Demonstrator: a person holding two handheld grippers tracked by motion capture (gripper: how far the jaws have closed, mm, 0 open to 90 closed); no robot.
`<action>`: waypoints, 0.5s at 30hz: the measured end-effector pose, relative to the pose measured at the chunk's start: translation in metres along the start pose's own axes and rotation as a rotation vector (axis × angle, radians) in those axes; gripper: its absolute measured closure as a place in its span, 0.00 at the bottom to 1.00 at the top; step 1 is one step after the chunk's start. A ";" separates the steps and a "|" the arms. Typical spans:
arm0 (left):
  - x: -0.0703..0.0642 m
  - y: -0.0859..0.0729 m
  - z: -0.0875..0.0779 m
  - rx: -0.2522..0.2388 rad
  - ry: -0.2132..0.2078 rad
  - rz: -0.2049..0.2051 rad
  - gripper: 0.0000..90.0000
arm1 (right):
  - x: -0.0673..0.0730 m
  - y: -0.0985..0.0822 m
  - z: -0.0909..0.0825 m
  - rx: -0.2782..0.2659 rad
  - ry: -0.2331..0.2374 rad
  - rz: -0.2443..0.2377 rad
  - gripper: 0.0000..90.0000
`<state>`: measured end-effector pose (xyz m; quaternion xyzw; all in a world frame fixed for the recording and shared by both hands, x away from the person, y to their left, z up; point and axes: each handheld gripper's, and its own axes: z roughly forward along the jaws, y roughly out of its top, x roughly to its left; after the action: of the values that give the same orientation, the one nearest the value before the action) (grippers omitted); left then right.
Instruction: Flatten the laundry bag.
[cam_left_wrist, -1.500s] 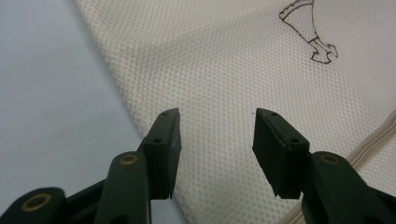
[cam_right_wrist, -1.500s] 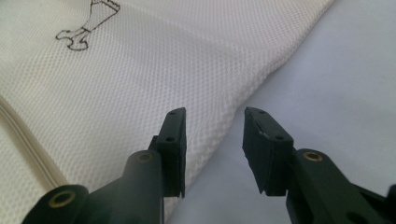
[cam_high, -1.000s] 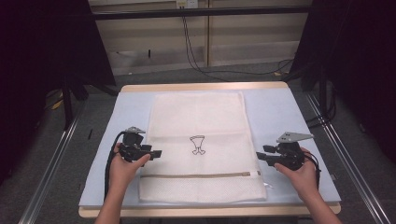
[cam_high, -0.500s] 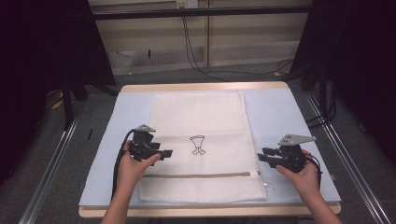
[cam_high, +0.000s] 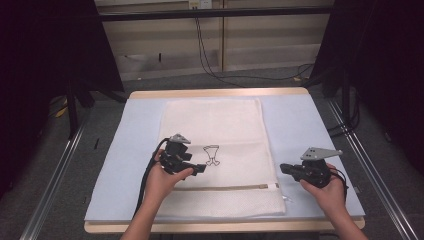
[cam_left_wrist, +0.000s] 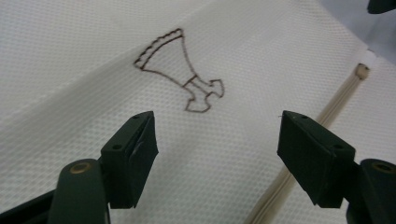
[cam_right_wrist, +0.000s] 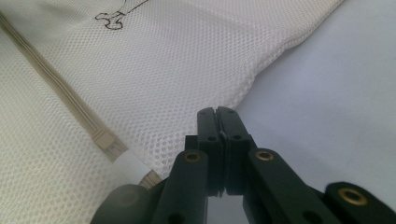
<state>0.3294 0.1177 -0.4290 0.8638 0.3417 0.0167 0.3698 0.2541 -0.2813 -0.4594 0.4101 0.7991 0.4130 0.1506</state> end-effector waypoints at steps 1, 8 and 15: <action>0.000 0.000 0.000 0.000 0.000 0.000 0.30 | 0.000 0.000 0.000 0.000 0.000 0.000 0.98; -0.022 0.013 0.016 0.023 -0.039 0.037 0.30 | 0.003 -0.003 -0.003 0.002 0.019 -0.011 0.98; -0.033 0.020 0.027 0.037 -0.070 0.058 0.30 | 0.002 -0.006 -0.006 -0.004 0.017 -0.011 0.98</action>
<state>0.3232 0.0704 -0.4284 0.8802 0.3034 -0.0092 0.3650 0.2457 -0.2849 -0.4601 0.4020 0.8018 0.4172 0.1467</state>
